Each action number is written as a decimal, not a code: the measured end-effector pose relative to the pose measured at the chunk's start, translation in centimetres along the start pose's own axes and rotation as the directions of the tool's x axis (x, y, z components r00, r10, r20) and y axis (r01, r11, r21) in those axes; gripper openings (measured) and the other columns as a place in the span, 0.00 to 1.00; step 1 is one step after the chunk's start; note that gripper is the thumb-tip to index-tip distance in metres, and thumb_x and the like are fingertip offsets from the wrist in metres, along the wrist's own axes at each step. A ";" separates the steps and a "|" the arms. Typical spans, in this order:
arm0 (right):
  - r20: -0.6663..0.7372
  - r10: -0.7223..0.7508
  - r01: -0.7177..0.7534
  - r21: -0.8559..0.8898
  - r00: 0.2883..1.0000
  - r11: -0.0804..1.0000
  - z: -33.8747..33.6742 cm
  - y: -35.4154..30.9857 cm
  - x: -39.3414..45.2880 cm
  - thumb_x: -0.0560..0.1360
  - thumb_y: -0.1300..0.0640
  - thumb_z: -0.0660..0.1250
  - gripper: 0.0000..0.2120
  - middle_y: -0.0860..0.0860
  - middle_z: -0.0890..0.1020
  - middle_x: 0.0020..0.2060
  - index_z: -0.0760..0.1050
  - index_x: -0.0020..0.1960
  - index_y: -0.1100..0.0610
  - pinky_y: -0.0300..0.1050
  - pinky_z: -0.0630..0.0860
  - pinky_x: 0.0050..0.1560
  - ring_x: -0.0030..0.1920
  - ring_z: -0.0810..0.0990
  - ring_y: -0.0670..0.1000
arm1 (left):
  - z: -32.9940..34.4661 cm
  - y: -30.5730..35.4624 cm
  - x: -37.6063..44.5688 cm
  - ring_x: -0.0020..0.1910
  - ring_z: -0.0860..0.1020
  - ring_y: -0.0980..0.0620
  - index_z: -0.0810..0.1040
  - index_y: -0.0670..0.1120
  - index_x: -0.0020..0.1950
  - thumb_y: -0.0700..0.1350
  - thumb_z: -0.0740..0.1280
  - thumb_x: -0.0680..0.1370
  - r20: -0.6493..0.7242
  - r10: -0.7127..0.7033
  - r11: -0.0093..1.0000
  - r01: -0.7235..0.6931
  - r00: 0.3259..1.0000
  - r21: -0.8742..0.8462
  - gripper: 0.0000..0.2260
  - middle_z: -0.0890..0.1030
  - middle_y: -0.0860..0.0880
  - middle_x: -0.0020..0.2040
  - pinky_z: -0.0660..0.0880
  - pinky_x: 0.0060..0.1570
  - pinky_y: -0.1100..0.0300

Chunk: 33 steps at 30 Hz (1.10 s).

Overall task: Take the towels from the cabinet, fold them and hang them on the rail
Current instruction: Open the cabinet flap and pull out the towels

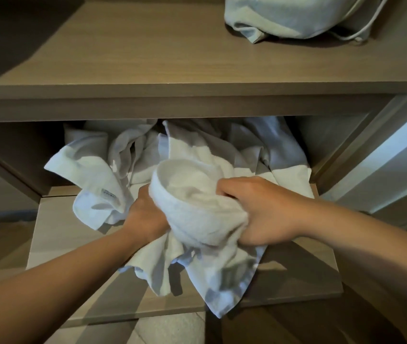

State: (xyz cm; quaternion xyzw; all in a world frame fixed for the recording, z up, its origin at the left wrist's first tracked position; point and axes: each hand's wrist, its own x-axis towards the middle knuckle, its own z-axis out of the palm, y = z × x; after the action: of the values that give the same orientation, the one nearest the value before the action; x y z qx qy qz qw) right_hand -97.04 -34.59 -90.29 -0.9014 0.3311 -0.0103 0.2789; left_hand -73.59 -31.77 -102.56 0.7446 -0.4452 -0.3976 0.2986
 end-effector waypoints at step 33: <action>-0.157 0.486 -0.510 -0.193 0.860 0.838 6.5 6.9 -0.5 0.66 0.51 0.72 0.37 0.53 0.67 0.62 0.63 0.73 0.49 0.54 0.74 0.53 0.63 0.66 0.59 | 2.4 1.1 -3.6 0.57 0.74 0.58 0.68 0.51 0.68 0.58 0.80 0.63 -0.148 0.048 0.996 -0.037 0.988 0.077 0.38 0.74 0.58 0.60 0.71 0.58 0.60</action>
State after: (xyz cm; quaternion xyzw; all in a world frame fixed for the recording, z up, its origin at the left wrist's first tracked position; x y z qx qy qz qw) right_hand -100.22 -35.37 -99.27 -0.8083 0.5667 0.0550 0.1496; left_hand -77.16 -29.23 -101.69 0.7733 -0.4518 -0.3175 0.3115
